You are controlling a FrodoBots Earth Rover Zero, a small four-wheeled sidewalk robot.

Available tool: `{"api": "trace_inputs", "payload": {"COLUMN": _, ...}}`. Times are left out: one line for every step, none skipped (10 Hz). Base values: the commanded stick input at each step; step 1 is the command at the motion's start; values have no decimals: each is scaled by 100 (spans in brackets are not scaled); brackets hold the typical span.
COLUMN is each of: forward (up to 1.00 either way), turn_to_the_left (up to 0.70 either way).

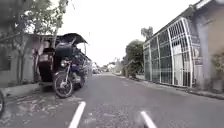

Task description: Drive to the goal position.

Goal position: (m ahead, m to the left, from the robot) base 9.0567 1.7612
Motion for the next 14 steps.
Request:
{"api": "trace_inputs", "payload": {"forward": 70, "turn_to_the_left": 0}}
{"api": "trace_inputs", "payload": {"forward": 70, "turn_to_the_left": 0}}
{"api": "trace_inputs", "payload": {"forward": 70, "turn_to_the_left": 0}}
{"api": "trace_inputs", "payload": {"forward": 70, "turn_to_the_left": 0}}
{"api": "trace_inputs", "payload": {"forward": 70, "turn_to_the_left": 0}}
{"api": "trace_inputs", "payload": {"forward": 70, "turn_to_the_left": 0}}
{"api": "trace_inputs", "payload": {"forward": 70, "turn_to_the_left": 0}}
{"api": "trace_inputs", "payload": {"forward": 70, "turn_to_the_left": 0}}
{"api": "trace_inputs", "payload": {"forward": 70, "turn_to_the_left": 0}}
{"api": "trace_inputs", "payload": {"forward": 70, "turn_to_the_left": 0}}
{"api": "trace_inputs", "payload": {"forward": 70, "turn_to_the_left": 0}}
{"api": "trace_inputs", "payload": {"forward": 70, "turn_to_the_left": 0}}
{"api": "trace_inputs", "payload": {"forward": 70, "turn_to_the_left": 0}}
{"api": "trace_inputs", "payload": {"forward": 70, "turn_to_the_left": 0}}
